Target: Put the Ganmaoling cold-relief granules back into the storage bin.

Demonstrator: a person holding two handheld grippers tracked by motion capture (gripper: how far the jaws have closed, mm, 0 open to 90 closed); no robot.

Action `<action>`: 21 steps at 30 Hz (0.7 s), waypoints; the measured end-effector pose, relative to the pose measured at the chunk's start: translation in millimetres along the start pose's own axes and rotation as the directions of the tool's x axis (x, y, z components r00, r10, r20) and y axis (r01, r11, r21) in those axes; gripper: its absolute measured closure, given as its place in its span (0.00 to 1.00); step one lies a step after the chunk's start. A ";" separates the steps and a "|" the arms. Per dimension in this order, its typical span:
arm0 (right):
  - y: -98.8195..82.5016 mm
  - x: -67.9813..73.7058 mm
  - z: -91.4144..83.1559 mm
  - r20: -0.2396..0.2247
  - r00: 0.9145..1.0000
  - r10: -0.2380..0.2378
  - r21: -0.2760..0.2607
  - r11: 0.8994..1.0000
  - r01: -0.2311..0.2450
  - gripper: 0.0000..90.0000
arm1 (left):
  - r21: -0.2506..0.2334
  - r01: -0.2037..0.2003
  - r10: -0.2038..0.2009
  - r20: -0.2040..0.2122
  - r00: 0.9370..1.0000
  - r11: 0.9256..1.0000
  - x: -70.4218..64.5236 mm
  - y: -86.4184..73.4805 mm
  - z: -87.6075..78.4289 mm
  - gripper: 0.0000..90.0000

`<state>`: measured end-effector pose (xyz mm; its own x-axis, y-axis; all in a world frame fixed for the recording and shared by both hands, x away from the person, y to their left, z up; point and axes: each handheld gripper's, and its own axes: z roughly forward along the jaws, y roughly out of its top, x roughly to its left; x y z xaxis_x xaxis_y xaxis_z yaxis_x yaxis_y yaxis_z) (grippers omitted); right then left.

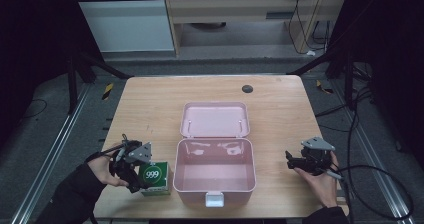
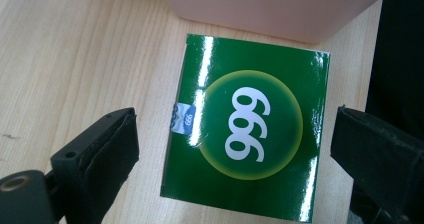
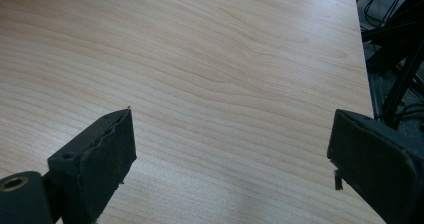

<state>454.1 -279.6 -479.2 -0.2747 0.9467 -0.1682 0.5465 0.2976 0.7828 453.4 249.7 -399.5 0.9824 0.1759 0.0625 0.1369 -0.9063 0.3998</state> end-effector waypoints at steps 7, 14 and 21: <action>-0.2 0.6 1.2 0.000 1.000 0.001 0.014 1.000 -0.001 0.06 | 0.005 -0.002 0.002 0.015 1.000 1.000 0.6 0.2 9.6 0.05; -0.4 0.6 2.2 0.003 1.000 -0.007 0.022 1.000 0.007 0.06 | 0.038 -0.017 0.016 0.022 1.000 0.999 -0.1 -0.3 21.0 0.05; -0.4 1.2 2.7 0.003 1.000 -0.009 0.032 0.999 0.009 0.05 | 0.053 -0.032 0.031 0.035 0.999 0.998 0.0 0.4 30.1 0.06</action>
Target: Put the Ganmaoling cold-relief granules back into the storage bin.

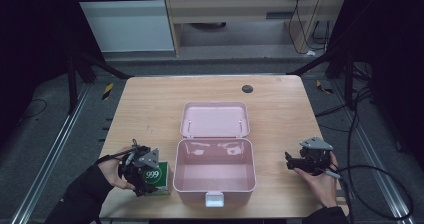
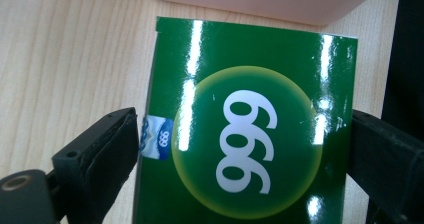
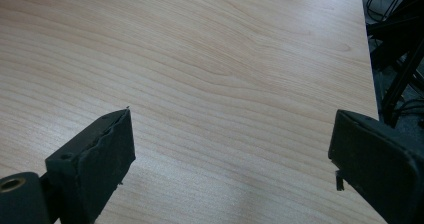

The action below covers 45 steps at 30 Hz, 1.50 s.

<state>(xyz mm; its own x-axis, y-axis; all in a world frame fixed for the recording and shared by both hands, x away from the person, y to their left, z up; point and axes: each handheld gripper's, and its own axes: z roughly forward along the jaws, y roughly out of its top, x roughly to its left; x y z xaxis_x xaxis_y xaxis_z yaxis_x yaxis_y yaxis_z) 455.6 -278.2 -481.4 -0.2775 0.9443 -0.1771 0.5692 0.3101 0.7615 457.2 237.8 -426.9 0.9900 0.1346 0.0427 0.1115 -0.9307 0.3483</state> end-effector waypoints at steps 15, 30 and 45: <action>-0.2 0.7 1.4 -0.004 1.000 -0.003 0.008 1.000 0.003 0.05 | 0.030 -0.016 0.015 0.031 0.999 0.999 0.5 0.5 11.8 0.11; 0.0 0.0 0.9 -0.003 1.000 -0.005 0.008 1.000 0.005 0.05 | 0.068 -0.038 0.035 0.047 0.998 0.997 0.0 4.4 2.1 0.16; -1.4 -1.4 0.4 -0.002 1.000 0.004 0.000 1.000 -0.004 0.06 | 0.046 -0.022 0.021 0.017 1.000 0.999 -1.3 15.2 -43.4 0.16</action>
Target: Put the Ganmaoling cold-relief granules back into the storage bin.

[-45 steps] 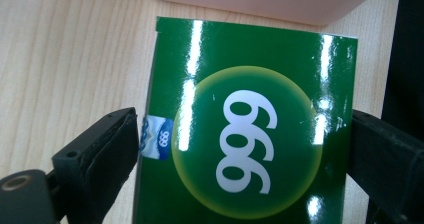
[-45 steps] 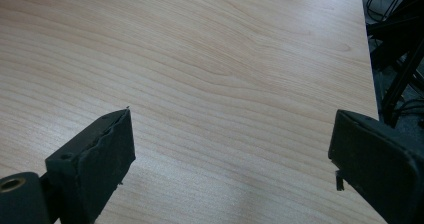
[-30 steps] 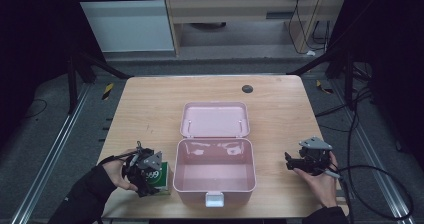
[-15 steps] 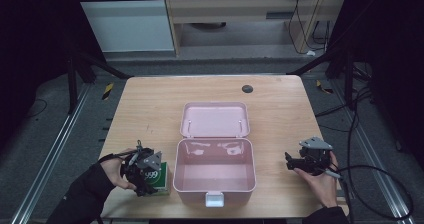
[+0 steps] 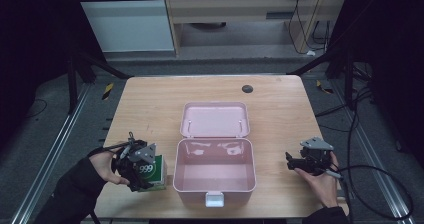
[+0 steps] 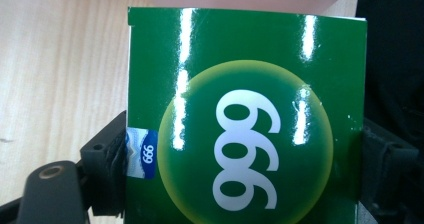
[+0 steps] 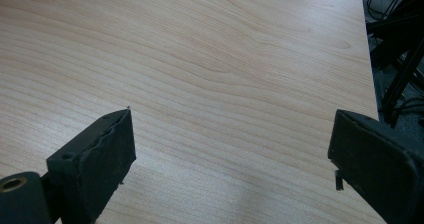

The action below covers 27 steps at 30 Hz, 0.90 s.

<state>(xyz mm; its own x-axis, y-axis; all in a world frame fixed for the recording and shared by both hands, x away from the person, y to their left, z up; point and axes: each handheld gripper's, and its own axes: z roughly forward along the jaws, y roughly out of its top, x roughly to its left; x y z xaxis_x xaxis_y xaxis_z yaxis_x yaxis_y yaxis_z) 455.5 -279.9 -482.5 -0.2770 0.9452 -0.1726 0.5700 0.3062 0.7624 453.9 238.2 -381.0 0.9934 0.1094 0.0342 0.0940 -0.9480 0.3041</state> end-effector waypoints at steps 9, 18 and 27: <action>-0.1 -0.3 -0.2 0.000 1.000 -0.004 -0.003 1.000 0.004 0.06 | -0.018 -0.007 0.007 -0.026 1.000 1.000 -2.0 7.1 -29.6 0.16; -0.2 -0.3 0.0 0.000 1.000 -0.003 -0.001 1.000 0.003 0.06 | -0.017 -0.031 0.030 -0.036 0.999 0.999 -4.4 20.6 -58.8 0.16; -0.6 -0.1 -0.2 -0.004 1.000 0.008 0.000 1.000 -0.008 0.06 | -0.027 -0.031 0.030 -0.036 0.999 0.999 -2.6 33.2 -72.7 0.16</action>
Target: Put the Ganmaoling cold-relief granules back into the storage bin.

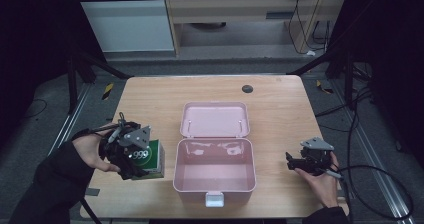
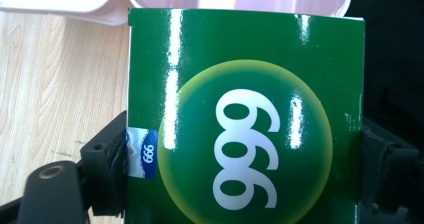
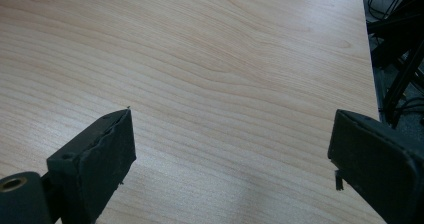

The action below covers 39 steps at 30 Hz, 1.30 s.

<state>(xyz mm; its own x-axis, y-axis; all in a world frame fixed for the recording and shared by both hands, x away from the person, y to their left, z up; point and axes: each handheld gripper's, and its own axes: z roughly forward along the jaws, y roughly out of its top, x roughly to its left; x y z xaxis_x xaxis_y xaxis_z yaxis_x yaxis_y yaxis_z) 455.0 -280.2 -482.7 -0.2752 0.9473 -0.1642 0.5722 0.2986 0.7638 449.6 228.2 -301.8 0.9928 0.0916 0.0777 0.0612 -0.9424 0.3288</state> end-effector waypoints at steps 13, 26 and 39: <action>-0.4 -1.4 0.1 -0.001 1.000 -0.008 -0.003 1.000 0.008 0.06 | 0.009 -0.025 0.025 -0.004 1.000 1.000 3.8 28.2 -13.4 0.16; -0.3 -1.8 0.0 -0.002 1.000 -0.003 -0.005 1.000 0.003 0.06 | -0.015 -0.045 0.045 -0.001 0.999 0.999 6.6 56.2 -14.1 0.16; -0.1 -1.9 0.0 -0.004 1.000 -0.004 -0.006 1.000 0.004 0.06 | -0.032 -0.073 0.073 0.016 0.997 0.997 8.7 85.7 -3.6 0.16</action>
<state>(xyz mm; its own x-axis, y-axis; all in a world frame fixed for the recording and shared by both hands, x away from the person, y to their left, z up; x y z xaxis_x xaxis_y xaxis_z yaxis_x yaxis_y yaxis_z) 455.5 -282.1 -482.5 -0.2806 0.9456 -0.1647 0.5666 0.3017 0.7668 463.2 149.4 -269.6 0.9961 0.0171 0.0863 -0.0145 -0.9356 0.3527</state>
